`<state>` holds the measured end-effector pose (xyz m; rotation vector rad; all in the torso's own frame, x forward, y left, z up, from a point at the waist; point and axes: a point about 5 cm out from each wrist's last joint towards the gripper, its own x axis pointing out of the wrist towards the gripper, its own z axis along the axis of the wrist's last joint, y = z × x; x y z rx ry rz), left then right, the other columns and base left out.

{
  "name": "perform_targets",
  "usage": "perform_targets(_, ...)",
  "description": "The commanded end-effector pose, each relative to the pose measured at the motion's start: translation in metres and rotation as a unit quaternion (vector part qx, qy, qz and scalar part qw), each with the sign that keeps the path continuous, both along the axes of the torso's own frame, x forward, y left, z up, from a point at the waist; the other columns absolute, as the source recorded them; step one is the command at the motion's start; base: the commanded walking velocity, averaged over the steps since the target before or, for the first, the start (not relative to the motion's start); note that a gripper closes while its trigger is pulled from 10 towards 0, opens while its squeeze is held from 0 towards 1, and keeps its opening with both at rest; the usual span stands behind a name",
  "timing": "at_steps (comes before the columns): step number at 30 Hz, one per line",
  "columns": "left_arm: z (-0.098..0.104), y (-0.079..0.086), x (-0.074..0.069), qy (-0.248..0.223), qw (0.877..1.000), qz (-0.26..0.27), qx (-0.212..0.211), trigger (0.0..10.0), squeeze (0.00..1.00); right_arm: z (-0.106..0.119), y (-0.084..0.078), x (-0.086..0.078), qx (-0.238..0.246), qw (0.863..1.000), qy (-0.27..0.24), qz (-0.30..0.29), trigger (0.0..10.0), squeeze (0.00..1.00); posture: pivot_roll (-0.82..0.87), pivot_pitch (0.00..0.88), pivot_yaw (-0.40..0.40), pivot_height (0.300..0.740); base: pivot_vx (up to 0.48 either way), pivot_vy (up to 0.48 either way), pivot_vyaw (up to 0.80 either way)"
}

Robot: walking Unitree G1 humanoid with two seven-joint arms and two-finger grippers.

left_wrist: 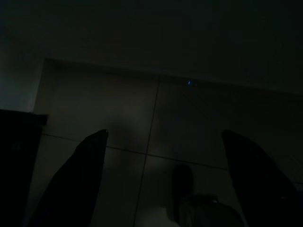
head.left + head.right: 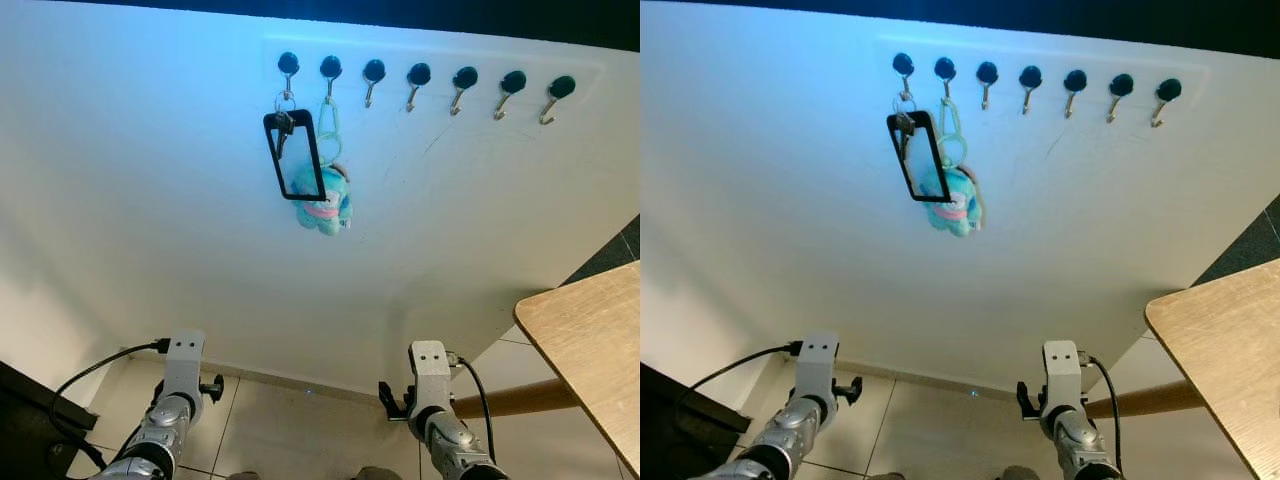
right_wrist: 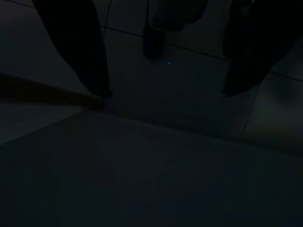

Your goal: Hang keys on a hook

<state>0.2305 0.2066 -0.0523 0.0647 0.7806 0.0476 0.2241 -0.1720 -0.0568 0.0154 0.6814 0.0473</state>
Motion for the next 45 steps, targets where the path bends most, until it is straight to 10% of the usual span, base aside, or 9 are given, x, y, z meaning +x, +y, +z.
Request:
perform_targets(1, -0.003, 0.007, -0.006, 0.008, 1.0, -0.002, 0.013, 10.0, 0.0, -0.003, 0.001, -0.005, 0.003, 1.0, 0.004, -0.011, 10.0, 0.0, 0.06, 0.09, -0.006, 0.74, 0.0, 0.0, 0.0)
perform_targets(45, -0.011, 0.005, -0.02, 0.017, 1.0, 0.006, 0.015, 10.0, 0.0, -0.002, -0.01, -0.007, -0.056, 0.998, -0.008, -0.017, 10.0, 0.0, 0.08, 0.052, -0.033, 0.74, 0.0, 0.0, 0.0)
